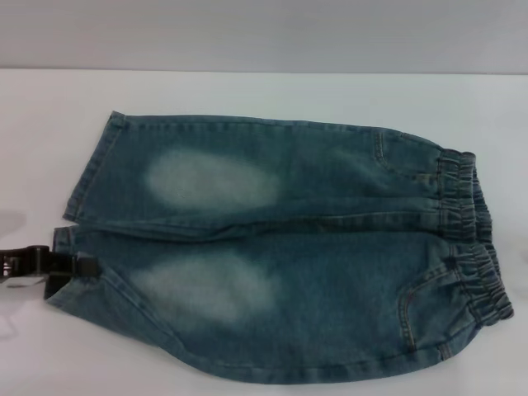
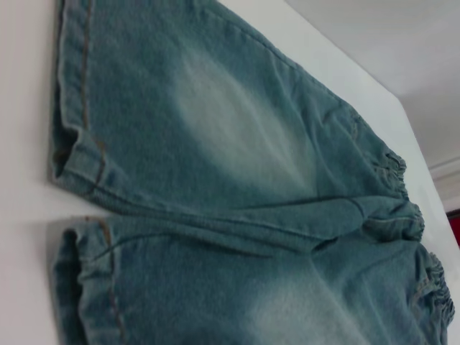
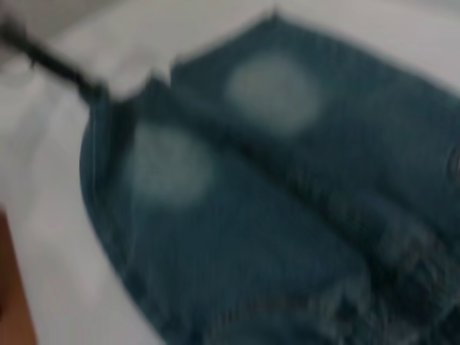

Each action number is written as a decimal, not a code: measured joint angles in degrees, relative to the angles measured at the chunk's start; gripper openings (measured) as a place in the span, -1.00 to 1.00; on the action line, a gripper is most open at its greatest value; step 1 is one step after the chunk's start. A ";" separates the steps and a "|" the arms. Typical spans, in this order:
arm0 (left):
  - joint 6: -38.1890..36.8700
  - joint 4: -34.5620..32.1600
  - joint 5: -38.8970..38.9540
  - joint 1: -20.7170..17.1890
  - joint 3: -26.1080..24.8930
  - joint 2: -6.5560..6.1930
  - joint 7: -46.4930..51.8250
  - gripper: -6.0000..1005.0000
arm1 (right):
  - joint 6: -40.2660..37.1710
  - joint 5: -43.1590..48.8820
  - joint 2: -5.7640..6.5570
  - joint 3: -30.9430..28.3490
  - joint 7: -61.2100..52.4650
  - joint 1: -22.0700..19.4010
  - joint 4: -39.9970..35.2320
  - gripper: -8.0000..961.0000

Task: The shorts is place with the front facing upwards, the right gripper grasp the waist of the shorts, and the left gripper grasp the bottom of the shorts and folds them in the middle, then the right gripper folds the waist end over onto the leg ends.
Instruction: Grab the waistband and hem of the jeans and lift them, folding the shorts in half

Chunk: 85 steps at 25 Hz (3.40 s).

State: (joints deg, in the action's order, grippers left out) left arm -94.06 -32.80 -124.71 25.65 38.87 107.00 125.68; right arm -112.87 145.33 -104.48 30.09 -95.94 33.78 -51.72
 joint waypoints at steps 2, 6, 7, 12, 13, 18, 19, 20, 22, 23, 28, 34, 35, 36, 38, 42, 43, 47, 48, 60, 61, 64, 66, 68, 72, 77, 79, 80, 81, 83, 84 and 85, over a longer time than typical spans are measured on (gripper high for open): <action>0.30 0.01 0.00 0.37 -0.02 0.19 -0.22 -0.86 | -0.20 2.35 -0.09 3.14 0.26 0.51 -0.97 0.42; 0.99 0.06 0.00 0.84 -0.02 0.57 -0.60 -0.86 | 0.18 3.85 -0.40 8.23 0.40 1.03 -1.70 0.43; 1.22 0.06 0.00 0.88 -0.03 0.71 -0.62 -0.86 | 0.29 3.95 -0.45 9.15 0.40 1.17 -1.66 0.43; 1.94 0.12 0.00 0.93 -0.02 1.04 -1.17 -0.85 | 3.51 6.48 -2.21 13.03 -0.15 2.30 -1.71 0.43; 1.99 0.14 -0.01 0.95 -0.04 1.04 -1.24 -0.85 | 4.25 7.59 -2.73 13.34 -0.26 2.70 -1.71 0.43; 2.11 0.02 0.00 0.99 -0.72 1.04 -1.27 -0.84 | 7.91 13.52 -6.79 13.91 -0.39 4.56 -1.88 0.42; 2.13 0.02 -0.01 0.99 -0.72 1.04 -1.28 -0.84 | 8.26 13.84 -7.41 14.00 -0.32 4.77 -2.13 0.42; 2.14 0.01 0.00 0.99 -0.72 1.04 -1.28 -0.84 | 8.32 13.85 -7.80 14.25 -0.28 4.93 -2.19 0.43; 2.18 0.01 0.00 0.98 -0.72 1.03 -1.31 -0.84 | 8.57 13.88 -8.33 15.00 -0.24 5.19 -2.16 0.43; 2.22 0.02 -0.01 0.98 -0.73 1.02 -1.33 -0.84 | 8.71 13.91 -8.56 15.56 -0.25 5.26 -2.07 0.43; 2.32 0.02 0.00 0.97 -0.73 1.00 -1.45 -0.83 | 9.01 14.21 -9.00 17.71 -0.62 5.51 -2.07 0.42; 2.32 0.01 -0.01 1.01 -0.73 0.92 -1.49 -0.82 | 9.01 15.18 -9.09 18.36 -1.01 5.97 -1.88 0.43; 2.32 0.01 0.00 1.01 -0.72 0.88 -1.49 -0.82 | 9.00 15.30 -9.12 18.38 -1.06 6.04 -1.88 0.43; 2.32 0.01 0.00 1.02 -0.73 0.82 -1.50 -0.82 | 8.97 15.33 -9.14 18.40 -1.10 6.08 -1.88 0.43; 2.32 0.03 0.00 1.03 -0.73 0.76 -1.64 -0.82 | 8.85 15.37 -9.16 18.45 -1.17 6.14 -1.88 0.43; 2.30 0.32 -0.01 1.12 -0.72 0.74 -2.10 -0.81 | 8.77 15.42 -9.31 19.19 -1.39 6.18 -1.44 0.43; 2.30 0.32 0.00 1.13 -0.72 0.74 -2.10 -0.81 | 8.77 15.47 -9.36 19.56 -1.46 6.20 -1.11 0.42; 2.30 0.38 0.00 1.15 -0.73 0.70 -2.12 -0.81 | 9.09 16.28 -9.50 20.61 -2.10 6.35 -0.31 0.42; 2.30 0.41 -0.01 1.15 -0.72 0.66 -2.12 -0.81 | 9.20 16.40 -9.54 20.67 -2.22 6.36 -0.30 0.42; 2.30 0.75 -0.19 0.81 -0.72 0.93 -2.95 -0.79 | 9.34 15.64 -10.66 20.10 -2.03 6.12 -0.75 0.43; 2.30 0.75 -0.19 0.81 -0.72 0.93 -2.95 -0.79 | 9.26 15.51 -10.70 20.09 -1.99 6.11 -0.83 0.43; 2.30 0.75 -0.32 0.65 -0.72 1.15 -3.52 -0.79 | 9.05 14.85 -10.82 20.03 -1.94 6.15 -1.49 0.43; 2.30 0.75 -0.37 0.60 -0.72 1.23 -3.63 -0.78 | 8.87 14.06 -10.85 20.04 -1.92 6.13 -2.00 0.43; 2.30 0.74 -0.38 0.55 -0.72 1.28 -3.72 -0.78 | 8.61 13.43 -10.85 20.32 -1.86 6.06 -2.40 0.38; 1.98 0.73 -0.22 0.70 -0.72 0.79 -3.44 -0.78 | 7.67 13.17 -10.85 20.50 -1.24 6.15 -2.51 0.30; 1.89 0.71 -0.06 1.11 -0.72 0.58 -3.31 -0.77 | 7.83 13.18 -11.27 20.54 -0.50 5.81 -2.30 0.19; 1.89 0.71 -0.04 1.32 -0.72 0.58 -3.32 -0.77 | 7.94 13.26 -11.32 20.53 -0.35 5.64 -2.12 0.02; 1.88 0.69 -0.03 1.44 -0.72 0.57 -3.32 -0.77 | 7.98 13.29 -11.33 20.54 -0.34 5.53 -2.08 -0.06; 1.87 0.62 -0.03 1.53 -0.72 0.57 -3.32 -0.77 | 7.99 13.29 -11.33 20.54 -0.34 5.43 -2.08 -0.14; 1.86 0.49 -0.02 1.72 -0.72 0.56 -3.31 -0.76 | 8.12 13.28 -11.37 20.54 -0.25 5.07 -2.06 -0.31; 1.86 0.49 -0.01 1.84 -0.72 0.57 -3.31 -0.76 | 8.33 13.27 -11.39 20.54 -0.21 4.87 -2.06 -0.41; 1.86 0.50 -0.01 1.93 -0.72 0.56 -3.31 -0.76 | 8.54 13.25 -11.42 20.54 -0.16 4.72 -2.06 -0.50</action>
State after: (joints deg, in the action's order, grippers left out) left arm -92.19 -32.30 -124.72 27.58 38.14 107.56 122.38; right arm -104.33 158.58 -115.90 50.63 -96.10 38.50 -53.78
